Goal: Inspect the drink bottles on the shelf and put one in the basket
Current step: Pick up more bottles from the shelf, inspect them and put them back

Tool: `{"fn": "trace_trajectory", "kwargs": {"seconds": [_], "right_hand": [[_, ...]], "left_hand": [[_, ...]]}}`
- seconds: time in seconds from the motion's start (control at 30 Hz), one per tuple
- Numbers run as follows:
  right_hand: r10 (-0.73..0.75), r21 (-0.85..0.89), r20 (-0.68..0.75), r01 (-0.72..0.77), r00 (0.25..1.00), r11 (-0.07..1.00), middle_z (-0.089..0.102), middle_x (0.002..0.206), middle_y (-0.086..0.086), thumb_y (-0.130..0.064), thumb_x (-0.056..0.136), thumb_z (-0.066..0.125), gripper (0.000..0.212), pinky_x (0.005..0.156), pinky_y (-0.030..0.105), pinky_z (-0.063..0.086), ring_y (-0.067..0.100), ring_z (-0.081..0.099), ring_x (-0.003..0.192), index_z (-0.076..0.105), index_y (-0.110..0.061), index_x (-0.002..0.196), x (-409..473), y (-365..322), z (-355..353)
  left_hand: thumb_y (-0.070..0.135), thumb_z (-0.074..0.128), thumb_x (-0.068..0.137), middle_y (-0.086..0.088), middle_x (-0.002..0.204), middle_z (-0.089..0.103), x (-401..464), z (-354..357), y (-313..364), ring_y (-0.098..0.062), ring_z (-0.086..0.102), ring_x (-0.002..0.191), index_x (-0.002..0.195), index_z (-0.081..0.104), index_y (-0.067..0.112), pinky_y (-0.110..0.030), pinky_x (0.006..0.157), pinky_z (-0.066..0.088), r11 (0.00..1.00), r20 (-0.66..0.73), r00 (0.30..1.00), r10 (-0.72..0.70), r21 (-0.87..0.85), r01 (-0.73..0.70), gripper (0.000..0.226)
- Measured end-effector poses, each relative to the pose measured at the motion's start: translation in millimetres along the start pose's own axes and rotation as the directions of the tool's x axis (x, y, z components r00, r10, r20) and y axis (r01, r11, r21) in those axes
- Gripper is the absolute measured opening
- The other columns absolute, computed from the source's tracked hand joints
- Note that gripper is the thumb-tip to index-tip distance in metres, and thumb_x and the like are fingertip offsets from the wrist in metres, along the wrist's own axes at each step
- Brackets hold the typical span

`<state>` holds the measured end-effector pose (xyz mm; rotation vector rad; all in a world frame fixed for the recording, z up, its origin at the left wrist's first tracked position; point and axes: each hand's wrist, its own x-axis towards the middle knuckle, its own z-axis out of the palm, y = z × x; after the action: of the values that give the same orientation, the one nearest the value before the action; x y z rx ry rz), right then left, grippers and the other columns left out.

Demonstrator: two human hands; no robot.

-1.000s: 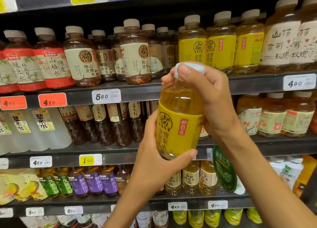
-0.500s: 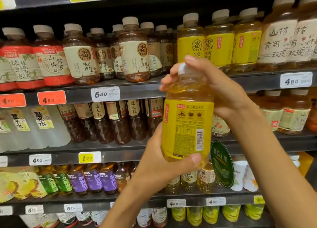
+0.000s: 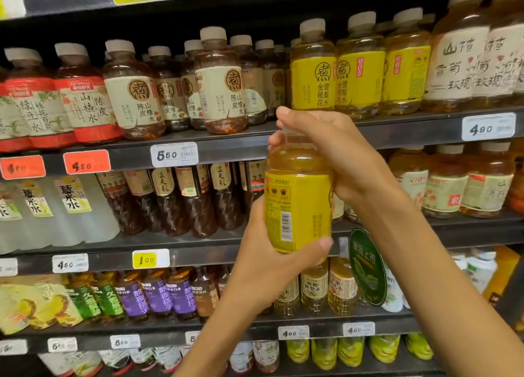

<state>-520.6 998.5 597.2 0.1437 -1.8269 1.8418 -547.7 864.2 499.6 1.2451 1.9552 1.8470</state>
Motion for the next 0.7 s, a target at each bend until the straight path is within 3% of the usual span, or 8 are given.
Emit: {"fn": "trace_trajectory", "kwargs": {"seconds": [0.13,0.2,0.3,0.4,0.47,0.6,0.7], "right_hand": [[0.037,-0.013,0.074,-0.036,0.997,0.999,0.075,0.086,0.005,-0.032,0.088,0.066,0.020,0.068,0.027,0.057,0.015,0.071,0.078,0.066,-0.012,0.091,3.2,0.1,-1.6],[0.073,0.006,0.172,-0.075,0.982,0.997,0.075,0.090,0.005,-0.034,0.089,0.063,0.022,0.070,0.026,0.057,0.015,0.071,0.082,0.066,-0.013,0.093,5.9,-1.8,-8.0],[0.127,0.151,0.291,-0.177,0.948,0.973,0.075,0.091,0.006,-0.038,0.083,0.058,0.029,0.077,0.029,0.058,0.019,0.071,0.085,0.067,-0.012,0.093,8.3,2.8,-11.6],[0.115,0.315,0.396,-0.252,0.911,0.915,0.074,0.090,0.010,-0.039,0.085,0.053,0.038,0.085,0.039,0.055,0.027,0.070,0.090,0.063,-0.007,0.102,8.2,12.5,-8.1],[0.083,0.356,0.403,-0.239,0.912,0.904,0.074,0.087,0.011,-0.036,0.089,0.050,0.035,0.086,0.041,0.055,0.029,0.071,0.089,0.063,-0.006,0.102,7.6,15.6,-8.6],[0.055,0.374,0.345,-0.191,0.937,0.908,0.072,0.083,0.008,-0.036,0.090,0.050,0.033,0.077,0.036,0.056,0.026,0.071,0.084,0.063,-0.007,0.099,4.2,13.4,-12.2],[0.057,0.274,0.244,-0.125,0.968,0.954,0.072,0.083,0.007,-0.037,0.087,0.056,0.033,0.077,0.035,0.057,0.026,0.070,0.084,0.063,-0.007,0.098,2.0,9.8,-15.2]], "left_hand": [[0.039,0.082,0.055,0.012,0.100,0.071,-2.1,-1.7,-5.0,-0.005,0.070,0.088,0.114,0.051,0.032,-0.018,0.068,0.056,0.997,-0.054,0.998,-0.043,-0.059,0.040,0.067],[0.032,0.082,0.059,0.011,0.099,0.073,-3.5,-8.9,-4.1,-0.008,0.071,0.089,0.113,0.055,0.030,-0.019,0.066,0.056,0.985,0.010,0.997,-0.075,-0.153,0.075,0.061],[0.042,0.082,0.059,0.001,0.110,0.073,-6.1,-12.6,-3.4,-0.018,0.070,0.102,0.116,0.062,0.023,-0.029,0.081,0.055,0.933,0.152,0.985,-0.088,-0.333,0.134,0.063],[0.048,0.088,0.056,-0.002,0.115,0.071,-7.8,-8.1,-3.4,-0.020,0.068,0.106,0.117,0.066,0.024,-0.031,0.081,0.056,0.856,0.278,0.957,-0.080,-0.474,0.209,0.069],[0.050,0.089,0.052,-0.002,0.115,0.071,-5.8,-6.0,-5.3,-0.021,0.067,0.108,0.119,0.064,0.023,-0.031,0.083,0.056,0.844,0.305,0.948,-0.089,-0.482,0.235,0.076],[0.051,0.084,0.060,-0.002,0.116,0.071,-2.2,-7.1,-4.3,-0.017,0.066,0.108,0.113,0.071,0.026,-0.029,0.086,0.054,0.871,0.344,0.937,-0.062,-0.440,0.219,0.061],[0.059,0.082,0.059,-0.006,0.121,0.068,-1.4,-11.5,-4.4,-0.023,0.064,0.112,0.125,0.057,0.015,-0.035,0.093,0.052,0.926,0.256,0.962,-0.094,-0.331,0.179,0.084]]}}
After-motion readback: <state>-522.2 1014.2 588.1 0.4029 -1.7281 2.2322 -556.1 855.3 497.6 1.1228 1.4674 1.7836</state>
